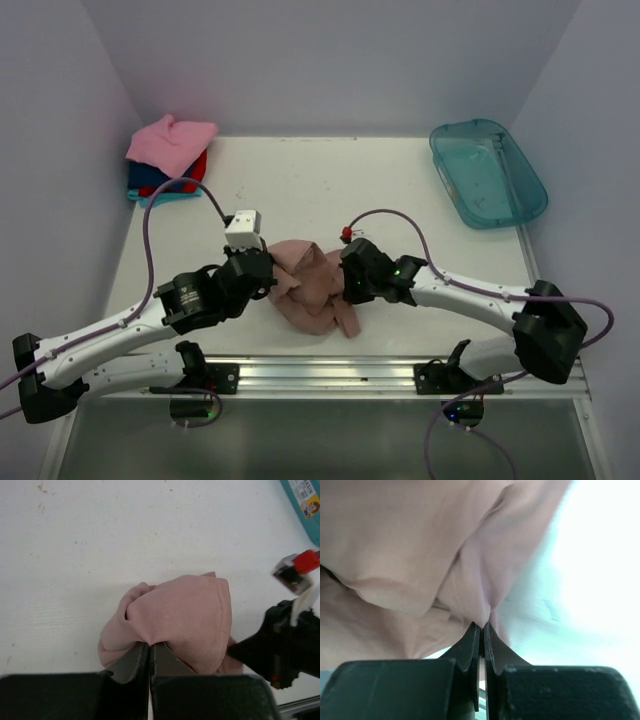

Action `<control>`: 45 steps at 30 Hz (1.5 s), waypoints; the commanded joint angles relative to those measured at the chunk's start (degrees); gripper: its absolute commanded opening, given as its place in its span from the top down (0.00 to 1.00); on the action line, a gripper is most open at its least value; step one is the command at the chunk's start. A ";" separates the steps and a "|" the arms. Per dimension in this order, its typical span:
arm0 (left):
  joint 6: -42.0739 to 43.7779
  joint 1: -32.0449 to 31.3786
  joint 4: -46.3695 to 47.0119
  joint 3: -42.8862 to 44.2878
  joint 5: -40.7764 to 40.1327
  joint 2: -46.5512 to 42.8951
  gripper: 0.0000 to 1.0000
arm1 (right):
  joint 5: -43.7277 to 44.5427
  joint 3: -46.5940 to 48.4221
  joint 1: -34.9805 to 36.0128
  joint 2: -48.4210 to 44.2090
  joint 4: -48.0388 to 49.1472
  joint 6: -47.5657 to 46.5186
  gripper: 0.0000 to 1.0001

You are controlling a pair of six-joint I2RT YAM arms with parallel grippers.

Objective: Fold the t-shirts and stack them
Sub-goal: Flatten out the tshirt

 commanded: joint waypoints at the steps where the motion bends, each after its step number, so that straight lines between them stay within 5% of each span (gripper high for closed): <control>1: -4.44 0.48 -3.36 -2.02 -4.40 -1.78 1.00 | 15.60 5.34 -0.41 -7.15 -12.14 1.37 1.00; 9: -21.64 0.48 -18.56 -9.92 -7.40 -4.32 1.00 | 39.34 11.77 -1.90 -16.39 -33.34 10.95 1.00; 19: -49.63 0.48 -39.49 -10.55 -13.72 -21.80 1.00 | 47.45 11.60 -2.26 -20.78 -45.30 22.64 1.00; 22: -50.07 0.56 -38.97 -10.99 -14.69 -28.22 0.68 | 47.80 10.81 -2.26 -21.49 -46.53 23.69 1.00; 23: -49.20 0.48 -38.44 -11.08 -14.26 -29.10 0.46 | 47.97 10.72 -2.26 -21.49 -46.97 24.05 1.00; 25: -49.10 0.48 -38.00 -11.08 -13.21 -29.90 0.25 | 48.15 10.72 -2.26 -21.49 -48.20 25.10 1.00; 26: -49.19 0.48 -37.99 -10.99 -12.85 -29.56 0.04 | 48.32 10.81 -2.26 -21.40 -48.64 25.54 0.93; 27: -49.36 0.48 -38.08 -10.82 -12.59 -28.25 0.00 | 48.33 10.89 -2.26 -21.49 -48.99 25.89 0.64; 28: -49.10 0.56 -37.04 -10.55 -12.15 -27.54 0.00 | 48.24 10.98 -2.26 -21.58 -49.08 25.98 0.48; 30: -40.44 0.56 -31.96 -9.94 -11.62 -24.99 0.00 | 47.01 11.16 -2.26 -22.02 -48.30 25.20 0.20; 31: -34.48 0.48 -21.84 -10.02 -9.88 -23.85 0.00 | 46.49 11.16 -2.26 -22.11 -46.64 23.45 0.17; 32: -19.37 0.48 -15.30 -10.37 -7.77 -20.62 0.00 | 46.05 11.16 -2.26 -22.11 -45.84 22.74 0.16; 35: 2.68 0.48 4.43 -7.85 3.80 -6.79 0.00 | 44.37 11.33 -2.26 -21.14 -42.24 20.28 0.15; 41: 23.27 0.13 12.70 8.23 15.70 23.92 0.01 | 41.03 11.16 -2.34 -17.28 -35.37 15.88 0.17; 45: 33.15 -0.84 19.13 12.29 23.26 33.36 0.02 | 40.86 11.60 -2.78 -16.83 -35.02 16.14 0.18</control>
